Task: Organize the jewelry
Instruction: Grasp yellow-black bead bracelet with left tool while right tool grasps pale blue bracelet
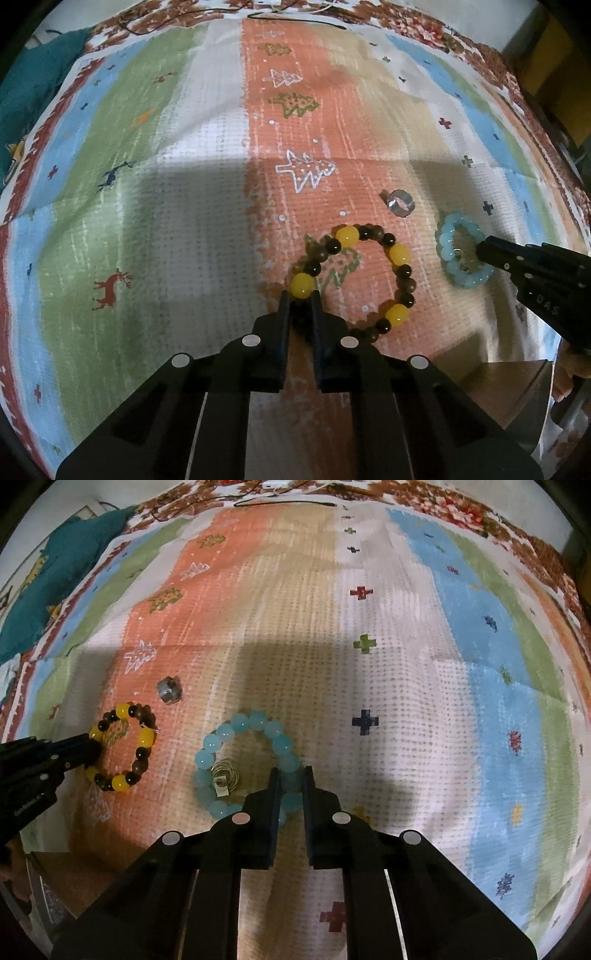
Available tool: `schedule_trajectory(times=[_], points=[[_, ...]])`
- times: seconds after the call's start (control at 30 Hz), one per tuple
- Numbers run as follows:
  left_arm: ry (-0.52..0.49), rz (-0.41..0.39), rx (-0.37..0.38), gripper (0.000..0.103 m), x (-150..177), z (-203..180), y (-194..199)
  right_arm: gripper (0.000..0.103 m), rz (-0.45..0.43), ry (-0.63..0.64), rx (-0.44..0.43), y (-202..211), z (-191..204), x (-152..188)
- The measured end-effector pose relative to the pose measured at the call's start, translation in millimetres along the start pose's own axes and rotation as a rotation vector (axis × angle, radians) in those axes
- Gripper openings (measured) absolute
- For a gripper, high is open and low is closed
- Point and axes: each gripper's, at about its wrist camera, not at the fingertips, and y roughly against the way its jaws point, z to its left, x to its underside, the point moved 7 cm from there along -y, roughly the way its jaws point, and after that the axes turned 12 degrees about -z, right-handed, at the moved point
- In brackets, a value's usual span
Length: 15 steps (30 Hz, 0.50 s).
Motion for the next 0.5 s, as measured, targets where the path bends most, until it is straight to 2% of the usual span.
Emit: schedule_trajectory(times=[0.13,0.5], points=[[0.006,-0.022,0.017,0.009,-2.3,-3.6,15.3,0.012,-0.027,0.016,0.031,12.6,-3.4,-5.0],[0.03,-0.082,0.053,0.009,-13.7,-23.6,47.3,0.012,-0.067,0.014,0.033,43.1,-6.4,-7.6]])
